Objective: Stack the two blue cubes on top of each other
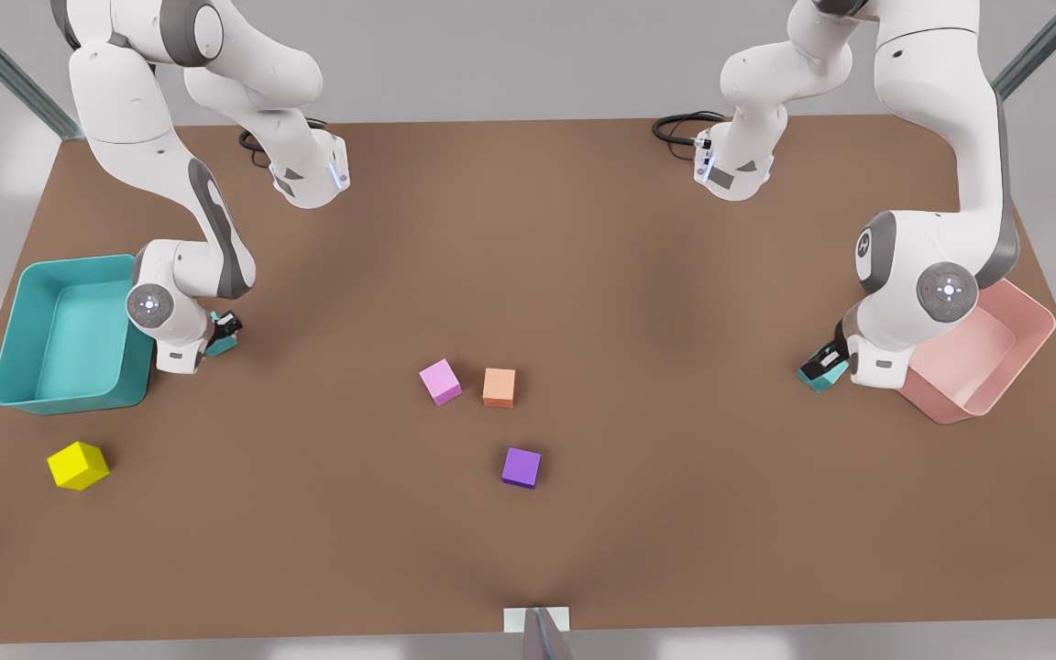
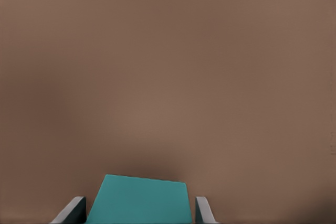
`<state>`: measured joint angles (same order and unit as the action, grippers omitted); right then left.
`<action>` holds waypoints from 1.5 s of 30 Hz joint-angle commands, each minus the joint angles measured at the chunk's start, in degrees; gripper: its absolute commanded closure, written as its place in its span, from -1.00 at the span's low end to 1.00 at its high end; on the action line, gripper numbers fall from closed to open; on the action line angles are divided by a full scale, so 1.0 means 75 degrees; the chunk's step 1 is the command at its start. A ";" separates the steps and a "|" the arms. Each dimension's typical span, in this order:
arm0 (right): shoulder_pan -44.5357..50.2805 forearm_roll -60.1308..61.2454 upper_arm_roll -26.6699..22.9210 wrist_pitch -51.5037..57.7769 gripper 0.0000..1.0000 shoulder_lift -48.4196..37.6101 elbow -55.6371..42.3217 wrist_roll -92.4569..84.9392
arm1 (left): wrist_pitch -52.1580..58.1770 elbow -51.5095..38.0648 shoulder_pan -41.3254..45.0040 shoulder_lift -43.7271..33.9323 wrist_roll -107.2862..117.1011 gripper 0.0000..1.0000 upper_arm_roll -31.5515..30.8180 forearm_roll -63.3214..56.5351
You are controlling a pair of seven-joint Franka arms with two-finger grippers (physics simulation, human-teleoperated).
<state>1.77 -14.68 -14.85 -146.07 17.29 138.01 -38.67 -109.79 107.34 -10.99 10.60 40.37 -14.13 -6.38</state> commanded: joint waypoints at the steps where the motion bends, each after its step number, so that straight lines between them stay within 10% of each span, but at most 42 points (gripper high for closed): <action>1: -0.0001 0.0013 -0.0001 -0.0001 -0.63 -0.0008 -0.0002 -0.0340 | 0.0108 -0.0003 0.0000 -0.0007 0.0067 -1.00 -0.0003 -0.0017; 22: 0.0116 0.0024 0.0140 0.1757 -0.34 -0.1192 -0.0155 -0.0410 | 0.0201 -0.0015 -0.0082 0.0075 -0.0027 -1.00 -0.0003 -0.0181; 37: 0.0420 0.0200 0.4030 0.5073 -0.06 -0.1099 -0.3810 0.1172 | -0.1908 0.1649 -0.1535 0.0274 -0.0507 -1.00 -0.0343 -0.0275; 45: 0.1768 0.0130 0.4909 0.5636 -0.04 0.0226 -0.6307 0.2578 | -0.2435 0.1801 -0.1956 0.0613 -0.0554 -1.00 -0.0343 -0.0321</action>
<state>14.30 -12.97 21.59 -107.16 18.19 91.66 -34.24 -124.50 120.83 -24.95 14.85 37.90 -16.69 -8.55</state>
